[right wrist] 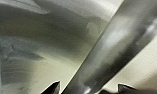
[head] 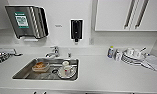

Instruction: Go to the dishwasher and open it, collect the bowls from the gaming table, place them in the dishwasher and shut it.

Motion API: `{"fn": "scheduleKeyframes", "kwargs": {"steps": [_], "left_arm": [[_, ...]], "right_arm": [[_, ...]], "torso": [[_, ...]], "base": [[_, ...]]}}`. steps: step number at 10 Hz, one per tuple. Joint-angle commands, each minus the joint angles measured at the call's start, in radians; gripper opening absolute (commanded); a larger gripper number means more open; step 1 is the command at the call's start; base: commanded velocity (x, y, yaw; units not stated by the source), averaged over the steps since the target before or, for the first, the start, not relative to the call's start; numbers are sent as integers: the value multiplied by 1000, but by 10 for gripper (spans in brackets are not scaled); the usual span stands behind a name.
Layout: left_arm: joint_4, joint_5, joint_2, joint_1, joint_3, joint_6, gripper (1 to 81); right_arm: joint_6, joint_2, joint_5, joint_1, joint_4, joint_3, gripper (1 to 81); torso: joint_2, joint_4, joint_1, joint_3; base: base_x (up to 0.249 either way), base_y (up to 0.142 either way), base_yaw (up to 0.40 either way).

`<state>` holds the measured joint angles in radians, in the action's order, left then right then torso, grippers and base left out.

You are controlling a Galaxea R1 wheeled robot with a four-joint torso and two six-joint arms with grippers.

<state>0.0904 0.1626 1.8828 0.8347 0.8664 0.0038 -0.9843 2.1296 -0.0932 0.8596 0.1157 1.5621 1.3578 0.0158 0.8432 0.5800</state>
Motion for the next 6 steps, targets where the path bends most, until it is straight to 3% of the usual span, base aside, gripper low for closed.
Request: {"fn": "scheduleKeyframes", "kwargs": {"steps": [1,6], "left_arm": [[6,20,-34,-93,-33,8,811],[5,22,-36,-93,-33,8,811]], "right_arm": [[21,-44,-200,-35,-22,-22,811],[21,32,-201,-21,-39,8,811]], "torso": [[0,0,0,0],[0,0,0,0]], "base": [[-85,0,0],[-85,0,0]]}}
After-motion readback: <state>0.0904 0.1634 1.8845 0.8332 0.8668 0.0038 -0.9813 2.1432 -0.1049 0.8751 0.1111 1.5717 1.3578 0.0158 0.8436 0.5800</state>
